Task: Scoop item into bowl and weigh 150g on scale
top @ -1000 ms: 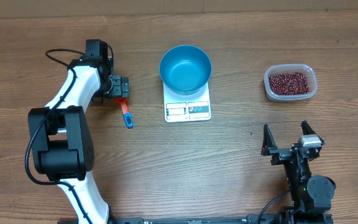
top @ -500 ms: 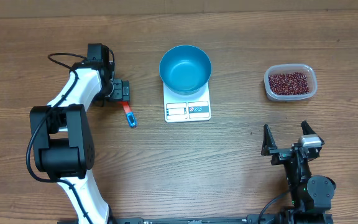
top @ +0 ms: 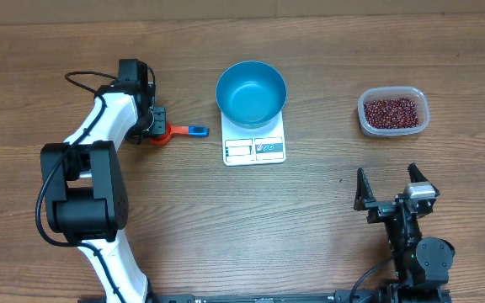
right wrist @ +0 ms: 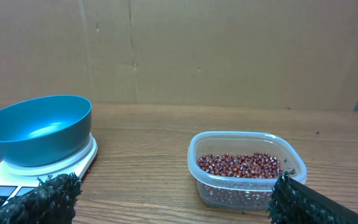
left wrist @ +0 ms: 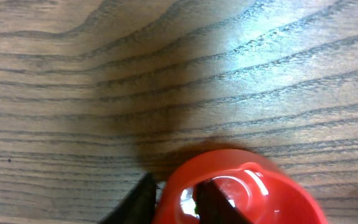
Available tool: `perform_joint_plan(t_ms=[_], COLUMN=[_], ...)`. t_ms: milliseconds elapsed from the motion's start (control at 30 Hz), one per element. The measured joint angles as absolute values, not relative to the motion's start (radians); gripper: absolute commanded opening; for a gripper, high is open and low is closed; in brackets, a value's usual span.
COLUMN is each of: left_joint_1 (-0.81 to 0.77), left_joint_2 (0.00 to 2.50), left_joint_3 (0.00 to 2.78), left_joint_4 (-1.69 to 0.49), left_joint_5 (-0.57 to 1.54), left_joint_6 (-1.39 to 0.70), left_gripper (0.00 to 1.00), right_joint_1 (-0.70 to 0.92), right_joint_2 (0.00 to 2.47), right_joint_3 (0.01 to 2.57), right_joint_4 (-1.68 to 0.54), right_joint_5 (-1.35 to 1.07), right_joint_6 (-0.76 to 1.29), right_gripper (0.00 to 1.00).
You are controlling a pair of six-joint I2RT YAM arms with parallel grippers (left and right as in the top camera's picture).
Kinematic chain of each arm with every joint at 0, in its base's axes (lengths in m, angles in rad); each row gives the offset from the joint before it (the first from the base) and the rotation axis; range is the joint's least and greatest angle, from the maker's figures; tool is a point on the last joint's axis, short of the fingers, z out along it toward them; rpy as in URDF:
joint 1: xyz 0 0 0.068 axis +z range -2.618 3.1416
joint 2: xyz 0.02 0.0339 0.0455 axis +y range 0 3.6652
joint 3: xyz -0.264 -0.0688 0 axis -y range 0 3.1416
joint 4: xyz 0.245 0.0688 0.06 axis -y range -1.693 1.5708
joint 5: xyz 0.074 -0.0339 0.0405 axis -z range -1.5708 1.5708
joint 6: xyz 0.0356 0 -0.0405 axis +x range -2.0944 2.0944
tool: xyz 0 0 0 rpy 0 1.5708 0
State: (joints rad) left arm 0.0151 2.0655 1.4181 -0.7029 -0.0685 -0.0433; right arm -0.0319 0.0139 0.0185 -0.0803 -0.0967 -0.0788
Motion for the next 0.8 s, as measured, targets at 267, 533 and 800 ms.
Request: perform_joint_plan(t_ms=[267,533,800], left_joint_1=[0.015,0.015,0.016], left_joint_2=[2.064,2.064,2.032], left_joint_3=[1.420,1.429,1.433], left_joint_4=[-0.702,-0.744,-0.790], left_joint_5=[-0.064,-0.065,-0.079], left_joint_6=[-0.042,-0.042,-0.020], left_gripper=[0.04,0.04,0.04], right_joint_1=[-0.032,-0.032,-0.032], right_joint_2=[0.014,0.014,0.014], right_joint_3=[0.019,0.019,0.019], right_joint_4=[-0.081,-0.081,-0.080], right_joint_5=[-0.097,-0.097,-0.097], right_joint_6=[-0.079,-0.079,-0.079], right_gripper=[1.00,1.00,1.00])
